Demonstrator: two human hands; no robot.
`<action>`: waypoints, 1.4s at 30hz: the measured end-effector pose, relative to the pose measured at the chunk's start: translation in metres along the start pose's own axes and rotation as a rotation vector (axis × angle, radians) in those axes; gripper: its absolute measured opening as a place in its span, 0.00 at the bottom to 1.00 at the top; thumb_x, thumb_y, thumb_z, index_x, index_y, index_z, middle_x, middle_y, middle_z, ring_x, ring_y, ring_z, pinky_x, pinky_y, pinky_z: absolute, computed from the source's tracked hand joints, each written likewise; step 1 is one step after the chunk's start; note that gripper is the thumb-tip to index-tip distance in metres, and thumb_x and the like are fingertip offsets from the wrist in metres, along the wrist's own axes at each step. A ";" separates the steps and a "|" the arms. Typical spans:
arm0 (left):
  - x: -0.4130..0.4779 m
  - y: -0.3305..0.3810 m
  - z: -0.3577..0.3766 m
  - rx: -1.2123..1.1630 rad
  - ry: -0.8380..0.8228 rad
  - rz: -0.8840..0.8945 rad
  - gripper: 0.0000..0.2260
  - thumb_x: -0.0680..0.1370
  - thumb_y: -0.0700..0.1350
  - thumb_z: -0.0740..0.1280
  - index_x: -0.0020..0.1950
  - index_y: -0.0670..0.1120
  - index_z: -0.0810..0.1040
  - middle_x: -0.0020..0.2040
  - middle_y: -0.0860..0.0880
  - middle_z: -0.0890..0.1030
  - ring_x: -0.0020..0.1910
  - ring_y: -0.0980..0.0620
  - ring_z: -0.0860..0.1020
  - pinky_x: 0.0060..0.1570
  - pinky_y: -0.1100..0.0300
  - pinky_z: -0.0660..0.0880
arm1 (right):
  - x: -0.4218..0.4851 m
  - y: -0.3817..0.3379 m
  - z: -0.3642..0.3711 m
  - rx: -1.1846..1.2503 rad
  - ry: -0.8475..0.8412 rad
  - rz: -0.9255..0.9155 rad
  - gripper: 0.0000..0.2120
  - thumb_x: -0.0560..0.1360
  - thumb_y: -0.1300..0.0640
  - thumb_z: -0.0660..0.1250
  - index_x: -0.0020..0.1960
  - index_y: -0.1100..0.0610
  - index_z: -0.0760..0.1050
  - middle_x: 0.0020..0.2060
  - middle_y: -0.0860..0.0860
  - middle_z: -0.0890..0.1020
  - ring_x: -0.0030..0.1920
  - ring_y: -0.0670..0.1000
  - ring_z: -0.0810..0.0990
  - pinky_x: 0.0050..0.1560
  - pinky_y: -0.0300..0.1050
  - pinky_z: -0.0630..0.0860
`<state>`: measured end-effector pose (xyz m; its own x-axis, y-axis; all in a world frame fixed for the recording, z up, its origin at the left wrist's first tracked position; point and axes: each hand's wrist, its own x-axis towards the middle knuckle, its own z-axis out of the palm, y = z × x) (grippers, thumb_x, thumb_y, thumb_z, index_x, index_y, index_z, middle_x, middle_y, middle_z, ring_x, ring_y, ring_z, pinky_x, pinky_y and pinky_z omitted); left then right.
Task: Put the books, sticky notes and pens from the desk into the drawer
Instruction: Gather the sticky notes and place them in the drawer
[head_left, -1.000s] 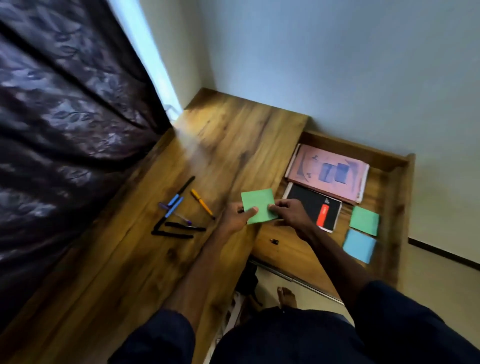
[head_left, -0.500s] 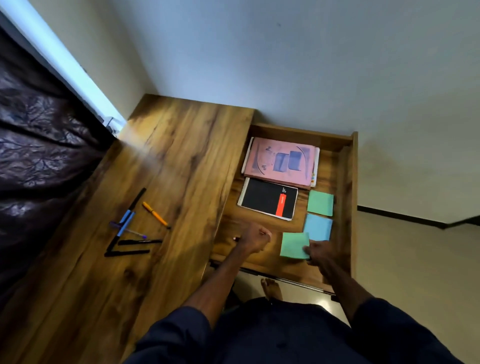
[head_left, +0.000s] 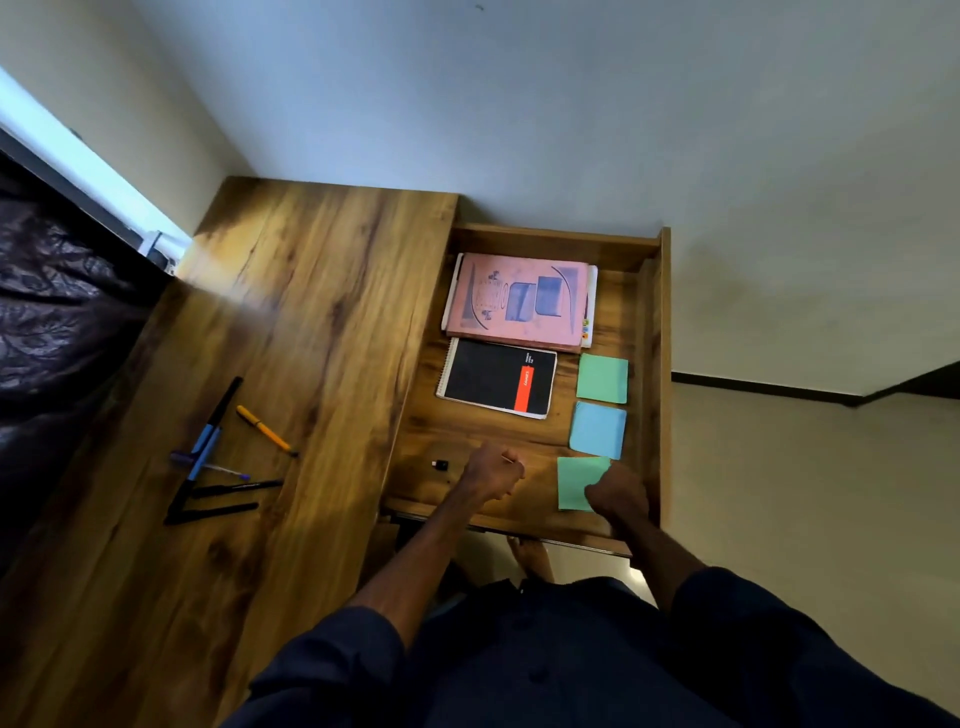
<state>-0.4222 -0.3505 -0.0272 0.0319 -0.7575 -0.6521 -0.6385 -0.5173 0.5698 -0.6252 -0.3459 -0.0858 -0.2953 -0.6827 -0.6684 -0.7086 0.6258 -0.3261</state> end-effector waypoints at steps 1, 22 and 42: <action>0.001 0.000 0.001 -0.011 0.002 -0.009 0.06 0.80 0.44 0.67 0.46 0.46 0.82 0.47 0.44 0.86 0.35 0.53 0.81 0.30 0.64 0.75 | -0.001 -0.005 0.000 -0.060 0.002 0.002 0.28 0.72 0.52 0.76 0.67 0.61 0.72 0.62 0.57 0.78 0.62 0.59 0.79 0.56 0.49 0.80; 0.010 -0.015 0.017 -0.057 -0.048 -0.072 0.07 0.80 0.44 0.68 0.53 0.43 0.82 0.47 0.43 0.86 0.38 0.50 0.82 0.39 0.57 0.80 | 0.004 0.000 0.027 -0.594 -0.269 -0.348 0.34 0.78 0.51 0.70 0.78 0.55 0.57 0.79 0.63 0.51 0.74 0.63 0.64 0.73 0.54 0.67; -0.005 -0.020 -0.009 -0.163 0.034 -0.014 0.04 0.81 0.44 0.68 0.50 0.47 0.81 0.46 0.49 0.84 0.34 0.55 0.80 0.31 0.65 0.75 | -0.022 -0.049 0.023 -0.068 0.154 -0.462 0.14 0.75 0.66 0.70 0.59 0.57 0.78 0.59 0.53 0.77 0.55 0.53 0.78 0.49 0.41 0.77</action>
<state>-0.4022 -0.3399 -0.0308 0.0671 -0.7615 -0.6447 -0.5052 -0.5831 0.6362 -0.5691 -0.3533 -0.0703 -0.0281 -0.9343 -0.3554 -0.8263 0.2218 -0.5177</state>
